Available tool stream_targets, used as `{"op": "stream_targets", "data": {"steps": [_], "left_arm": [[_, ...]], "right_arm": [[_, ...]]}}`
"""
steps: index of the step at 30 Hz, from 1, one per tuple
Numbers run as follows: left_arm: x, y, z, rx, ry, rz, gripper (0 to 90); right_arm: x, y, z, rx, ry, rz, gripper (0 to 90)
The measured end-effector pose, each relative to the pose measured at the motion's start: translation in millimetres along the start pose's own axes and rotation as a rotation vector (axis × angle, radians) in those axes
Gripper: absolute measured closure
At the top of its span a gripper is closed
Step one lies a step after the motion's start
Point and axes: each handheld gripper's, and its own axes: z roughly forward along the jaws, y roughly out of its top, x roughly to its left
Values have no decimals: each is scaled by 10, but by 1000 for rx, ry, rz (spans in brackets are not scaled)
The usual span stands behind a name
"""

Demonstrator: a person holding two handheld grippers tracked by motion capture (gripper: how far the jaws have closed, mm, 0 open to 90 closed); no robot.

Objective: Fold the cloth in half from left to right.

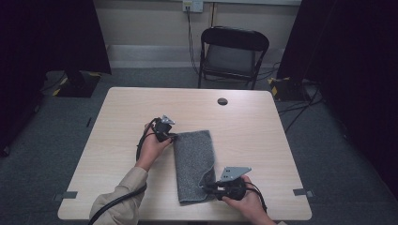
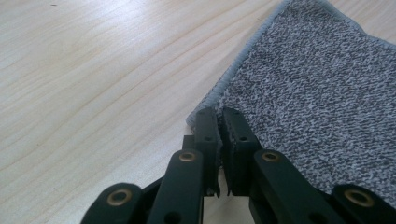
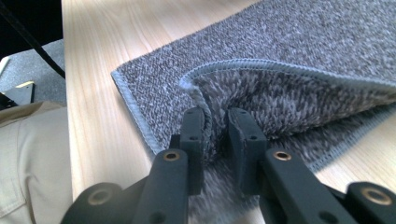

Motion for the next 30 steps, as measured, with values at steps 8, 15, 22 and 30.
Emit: {"op": "stream_targets", "data": {"steps": [8, 15, 22, 30], "left_arm": [[22, 2, -37, -31, 4, -8, 746], [-77, -30, -111, -53, -7, 8, 571], [-262, -109, -180, -40, -113, 38, 482], [-366, -274, -85, 28, -117, 151, 613]], "right_arm": [[-16, -40, -22, 22, -2, -4, 703], [-37, -66, -19, 32, -6, -1, 691], [-38, -81, 0, 30, -12, 6, 690], [-33, -76, 17, 30, -22, 2, 674]]}}
